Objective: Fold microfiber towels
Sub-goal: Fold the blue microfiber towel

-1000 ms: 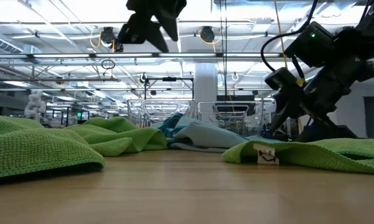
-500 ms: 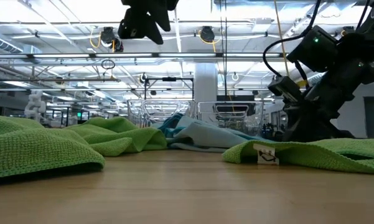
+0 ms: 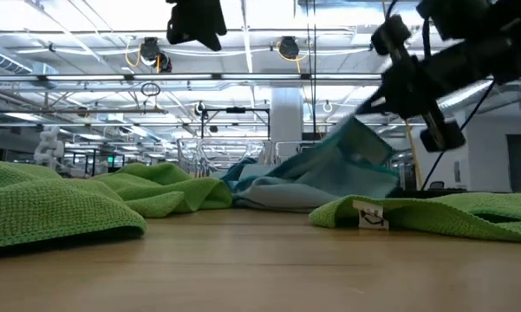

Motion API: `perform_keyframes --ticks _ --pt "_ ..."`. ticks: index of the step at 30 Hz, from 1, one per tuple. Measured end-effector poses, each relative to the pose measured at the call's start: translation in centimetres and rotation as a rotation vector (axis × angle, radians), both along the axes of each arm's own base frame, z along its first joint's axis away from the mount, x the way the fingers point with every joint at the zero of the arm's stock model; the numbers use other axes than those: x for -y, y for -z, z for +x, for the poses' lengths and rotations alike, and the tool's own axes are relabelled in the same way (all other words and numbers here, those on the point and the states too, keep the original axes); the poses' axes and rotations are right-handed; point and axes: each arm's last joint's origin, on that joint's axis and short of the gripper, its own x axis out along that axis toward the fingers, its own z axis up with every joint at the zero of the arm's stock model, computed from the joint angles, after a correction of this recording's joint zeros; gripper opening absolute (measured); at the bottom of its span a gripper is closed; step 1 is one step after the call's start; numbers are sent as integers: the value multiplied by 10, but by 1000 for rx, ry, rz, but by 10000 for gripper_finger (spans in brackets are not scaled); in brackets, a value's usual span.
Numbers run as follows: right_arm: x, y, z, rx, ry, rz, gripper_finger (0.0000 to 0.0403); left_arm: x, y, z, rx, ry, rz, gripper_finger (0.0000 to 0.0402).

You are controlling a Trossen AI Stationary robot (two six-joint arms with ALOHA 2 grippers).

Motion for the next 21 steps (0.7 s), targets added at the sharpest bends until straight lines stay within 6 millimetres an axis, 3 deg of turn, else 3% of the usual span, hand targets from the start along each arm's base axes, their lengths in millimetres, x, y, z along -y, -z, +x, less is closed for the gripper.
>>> perform_keyframes --ticks 6,11,21 --pt "-5 -31 8 115 -2 -25 1 -1 -5 7 88 -7 39 143" --pt "-5 -43 12 159 -8 -58 1 4 -12 21 237 14 37 147" --pt "-5 -57 15 293 -21 -92 0 33 -26 30 429 81 218 230"
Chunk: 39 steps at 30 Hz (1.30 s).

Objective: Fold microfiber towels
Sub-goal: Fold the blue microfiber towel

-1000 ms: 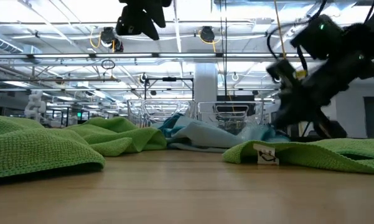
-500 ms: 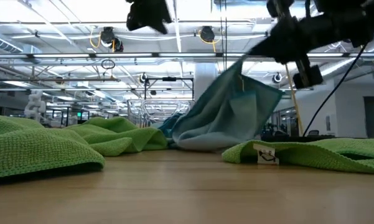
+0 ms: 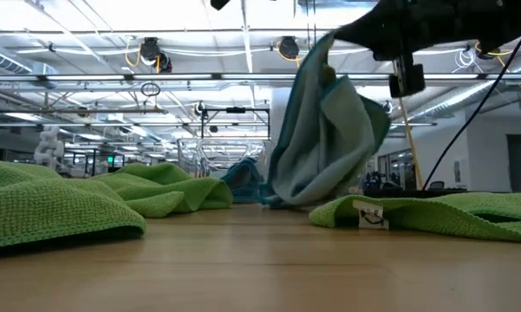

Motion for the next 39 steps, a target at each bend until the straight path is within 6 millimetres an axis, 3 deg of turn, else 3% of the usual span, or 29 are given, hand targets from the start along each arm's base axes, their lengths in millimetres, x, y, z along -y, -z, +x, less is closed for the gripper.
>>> perform_keyframes --ticks 8,18,25,31,39 --pt "0 -11 0 112 0 -9 0 18 4 4 15 -24 76 274" --pt "0 -12 0 126 1 -21 0 31 24 23 6 -34 150 276" --pt "1 -13 0 135 6 -20 0 28 44 34 -52 -70 201 269" --pt "2 -13 0 128 56 -20 0 17 49 43 -40 -100 198 208" --pt "4 -12 0 127 116 -21 0 -10 51 46 -48 -181 109 33"
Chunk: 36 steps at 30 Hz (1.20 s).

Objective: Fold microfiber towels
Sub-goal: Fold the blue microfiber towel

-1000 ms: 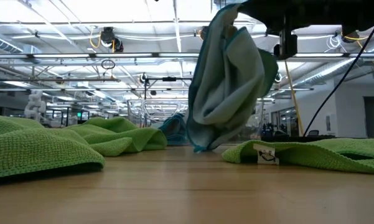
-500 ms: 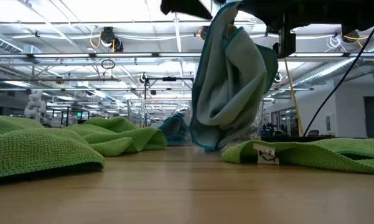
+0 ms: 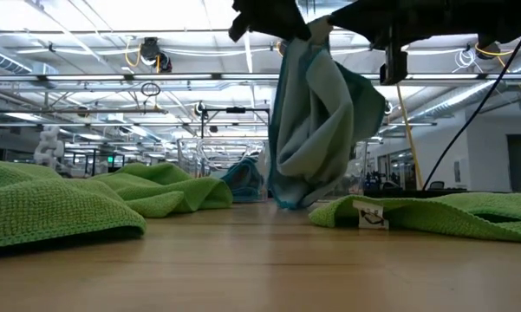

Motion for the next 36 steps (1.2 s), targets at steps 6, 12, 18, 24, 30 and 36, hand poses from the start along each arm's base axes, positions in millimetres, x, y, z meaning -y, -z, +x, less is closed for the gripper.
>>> perform_keyframes --ticks 6,12,18,24,30,36 --pt "2 0 0 -4 84 2 24 -16 -7 -4 17 -1 -72 10" --pt "2 -4 -3 20 65 -12 106 -23 -29 -20 70 44 -276 8" --pt "1 -5 -7 3 35 -52 187 -28 -61 -45 153 107 -376 6" --pt "2 -11 -8 41 95 -160 224 -29 -76 -58 182 191 -441 5" --pt "2 -45 -3 125 130 -355 248 -22 -80 -59 191 277 -484 13" --pt "-4 -92 9 -36 -43 -709 253 -18 -80 -59 191 292 -496 4"
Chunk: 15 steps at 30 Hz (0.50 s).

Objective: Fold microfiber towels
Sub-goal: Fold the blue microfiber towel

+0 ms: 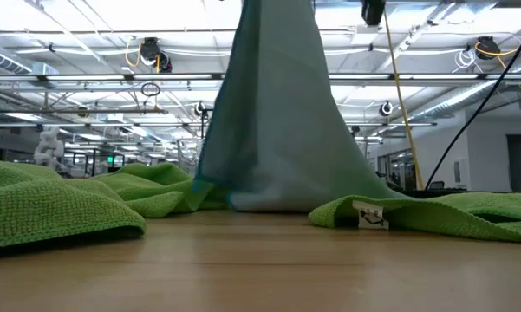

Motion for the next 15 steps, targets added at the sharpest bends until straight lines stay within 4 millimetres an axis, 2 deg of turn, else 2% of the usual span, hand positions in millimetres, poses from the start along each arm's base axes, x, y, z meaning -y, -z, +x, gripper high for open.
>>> perform_keyframes --ticks 3,7,10,15 --pt "-5 -22 4 -74 -48 -198 251 0 0 0 -2 -4 -7 10" --pt "-8 -38 10 -115 -71 -438 249 0 0 0 -2 -5 -6 11" --pt "-9 -39 18 -130 -77 -554 249 0 0 0 -5 -9 -8 4" --pt "-10 -28 32 -163 -93 -694 247 0 1 0 -12 -10 -11 14"
